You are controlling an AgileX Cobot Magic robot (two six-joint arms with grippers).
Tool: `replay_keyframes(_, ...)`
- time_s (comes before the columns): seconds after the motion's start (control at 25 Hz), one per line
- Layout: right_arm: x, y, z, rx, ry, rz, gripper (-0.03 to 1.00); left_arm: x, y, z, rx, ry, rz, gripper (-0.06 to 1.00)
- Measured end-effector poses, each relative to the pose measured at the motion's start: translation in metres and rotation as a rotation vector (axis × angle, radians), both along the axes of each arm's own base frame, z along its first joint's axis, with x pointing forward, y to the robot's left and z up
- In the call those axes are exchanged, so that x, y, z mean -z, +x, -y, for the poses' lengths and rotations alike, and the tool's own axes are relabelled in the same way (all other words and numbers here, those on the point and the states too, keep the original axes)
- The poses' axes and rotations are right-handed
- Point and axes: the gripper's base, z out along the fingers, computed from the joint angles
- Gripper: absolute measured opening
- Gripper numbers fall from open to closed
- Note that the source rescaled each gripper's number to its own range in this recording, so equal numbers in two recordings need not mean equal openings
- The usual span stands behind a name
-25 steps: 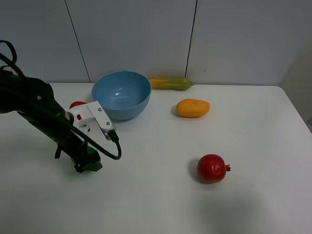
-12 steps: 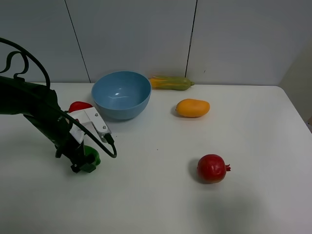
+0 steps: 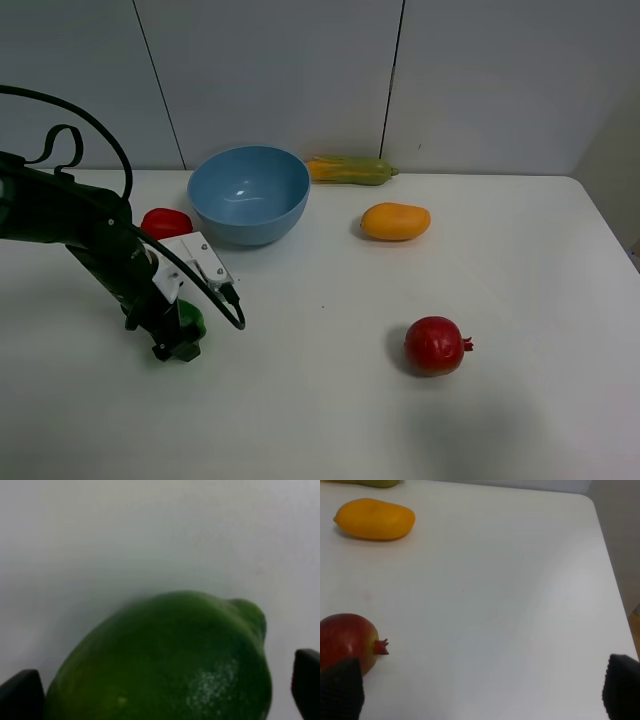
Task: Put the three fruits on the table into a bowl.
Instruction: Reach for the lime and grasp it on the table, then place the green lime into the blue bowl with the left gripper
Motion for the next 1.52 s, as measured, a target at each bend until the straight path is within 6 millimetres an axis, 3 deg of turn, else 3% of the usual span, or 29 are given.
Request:
replay_keyframes(0.28,0.0,0.0,0.0,0.0,0.0,0.0,0.88,0.004,0.004,0.001,-0.008,-0.009,0.03,0.96)
replay_keyframes(0.32,0.0,0.0,0.0,0.0,0.0,0.0,0.88,0.003,0.004,0.001,-0.014,-0.011,0.034,0.82)
replay_keyframes(0.36,0.0,0.0,0.0,0.0,0.0,0.0,0.88,0.003,0.005,0.001,-0.016,-0.013,0.037,0.6)
replay_keyframes(0.4,0.0,0.0,0.0,0.0,0.0,0.0,0.88,0.003,0.005,0.001,-0.018,-0.014,0.041,0.2)
replay_keyframes(0.44,0.0,0.0,0.0,0.0,0.0,0.0,0.88,0.003,0.005,0.002,-0.018,-0.015,0.043,0.0)
replay_keyframes(0.6,0.0,0.0,0.0,0.0,0.0,0.0,0.88,0.001,0.005,0.001,-0.019,-0.017,0.047,0.01)
replay_keyframes(0.76,0.0,0.0,0.0,0.0,0.0,0.0,0.88,-0.022,0.003,0.001,-0.032,-0.037,0.07,0.01)
replay_keyframes(1.04,0.0,0.0,0.0,0.0,0.0,0.0,0.88,-0.113,0.016,0.016,-0.217,-0.145,0.103,0.01)
replay_keyframes(1.24,0.0,0.0,0.0,0.0,0.0,0.0,0.88,-0.171,0.052,0.036,-0.321,-0.27,0.215,0.01)
replay_keyframes(1.36,0.0,0.0,0.0,0.0,0.0,0.0,0.88,-0.179,0.079,0.048,-0.33,-0.309,0.268,0.01)
replay_keyframes(1.52,0.0,0.0,0.0,0.0,0.0,0.0,0.88,-0.155,0.116,0.061,-0.346,-0.334,0.314,0.01)
